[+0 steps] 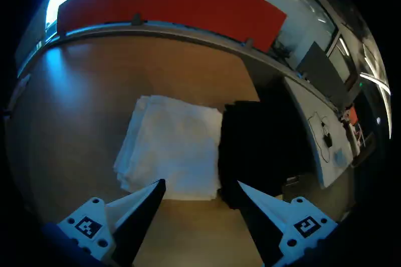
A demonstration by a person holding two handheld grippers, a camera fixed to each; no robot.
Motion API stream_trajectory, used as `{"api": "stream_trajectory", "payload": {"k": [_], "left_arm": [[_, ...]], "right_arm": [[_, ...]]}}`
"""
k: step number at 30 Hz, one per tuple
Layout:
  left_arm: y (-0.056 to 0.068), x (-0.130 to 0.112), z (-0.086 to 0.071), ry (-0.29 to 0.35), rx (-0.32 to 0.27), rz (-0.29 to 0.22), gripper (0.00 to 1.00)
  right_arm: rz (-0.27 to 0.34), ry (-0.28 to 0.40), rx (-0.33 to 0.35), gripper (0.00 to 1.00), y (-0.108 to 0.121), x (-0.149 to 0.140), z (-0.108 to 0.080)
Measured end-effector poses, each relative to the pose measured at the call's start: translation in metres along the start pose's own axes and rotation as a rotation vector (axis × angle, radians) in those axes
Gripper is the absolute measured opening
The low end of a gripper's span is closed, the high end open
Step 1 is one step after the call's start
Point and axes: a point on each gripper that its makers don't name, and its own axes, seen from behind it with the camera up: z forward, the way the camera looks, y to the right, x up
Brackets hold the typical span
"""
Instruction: Fold towel
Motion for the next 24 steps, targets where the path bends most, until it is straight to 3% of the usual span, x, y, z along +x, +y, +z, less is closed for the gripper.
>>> {"api": "stream_trajectory", "payload": {"k": [7,17,24], "left_arm": [[-0.002,0.007,0.002,0.018,0.002,-0.002,0.81],[-0.003,0.025,0.003,0.067,0.008,-0.003,0.81],[-0.005,0.036,0.003,0.096,0.012,-0.003,0.81]], "right_arm": [[0.010,0.091,0.029,1.00,-0.026,0.033,-0.011],[0.055,0.273,0.079,1.00,-0.063,0.090,-0.037],[0.069,0.390,0.082,1.00,-0.074,0.117,-0.051]]}}
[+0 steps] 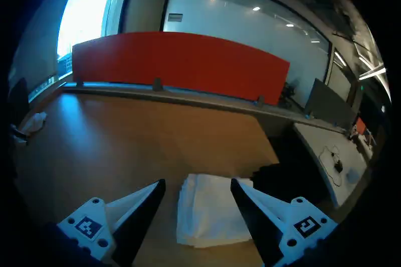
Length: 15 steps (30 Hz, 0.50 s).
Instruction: Fold towel
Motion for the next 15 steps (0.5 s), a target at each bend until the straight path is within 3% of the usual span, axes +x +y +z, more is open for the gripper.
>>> {"api": "stream_trajectory", "payload": {"k": [6,15], "left_arm": [[-0.001,0.007,0.000,0.021,0.004,-0.002,0.81],[-0.001,0.023,0.003,0.076,0.009,-0.011,0.81]], "right_arm": [[0.024,0.107,0.007,1.00,-0.006,0.023,-0.005],[0.130,0.226,-0.010,1.00,-0.003,0.051,-0.009]]}}
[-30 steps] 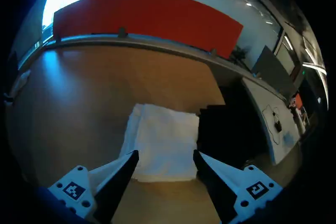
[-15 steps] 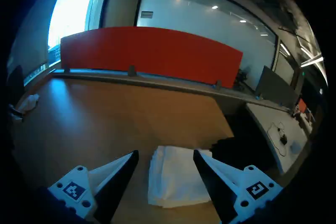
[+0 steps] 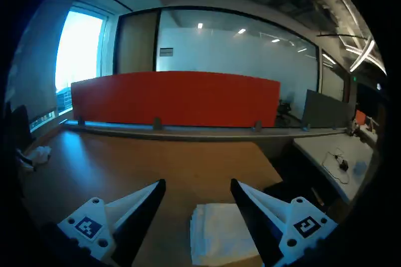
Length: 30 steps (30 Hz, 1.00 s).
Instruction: Fold towel
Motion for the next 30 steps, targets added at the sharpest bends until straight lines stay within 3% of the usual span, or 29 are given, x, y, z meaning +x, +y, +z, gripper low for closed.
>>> {"api": "stream_trajectory", "payload": {"k": [5,12,30], "left_arm": [[0.003,0.012,0.000,0.046,-0.001,-0.010,0.81],[-0.003,0.030,-0.003,0.109,0.017,-0.023,0.81],[-0.014,0.082,-0.015,0.315,0.034,-0.008,0.81]], "right_arm": [[0.001,0.032,-0.011,1.00,-0.003,0.009,0.000],[-0.021,0.055,0.004,1.00,-0.016,0.020,-0.003],[-0.007,0.150,0.028,1.00,-0.076,0.052,-0.012]]}}
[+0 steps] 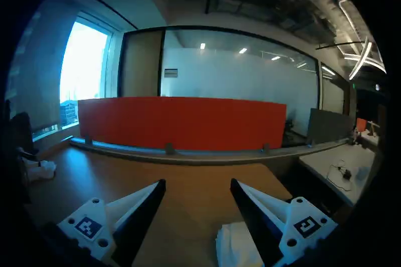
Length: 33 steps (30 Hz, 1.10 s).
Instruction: Fold towel
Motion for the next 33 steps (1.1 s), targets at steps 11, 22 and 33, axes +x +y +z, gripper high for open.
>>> {"api": "stream_trajectory", "payload": {"k": [11,22,33], "left_arm": [[-0.005,0.014,-0.001,0.062,0.011,-0.038,0.81],[-0.012,0.027,-0.003,0.103,0.018,-0.031,0.81],[-0.010,0.042,-0.005,0.178,0.009,-0.050,0.81]], "right_arm": [[0.034,0.063,0.019,1.00,-0.038,0.023,-0.001],[0.040,0.062,0.033,1.00,-0.053,0.027,-0.002],[0.040,0.047,0.043,1.00,-0.060,0.032,-0.006]]}}
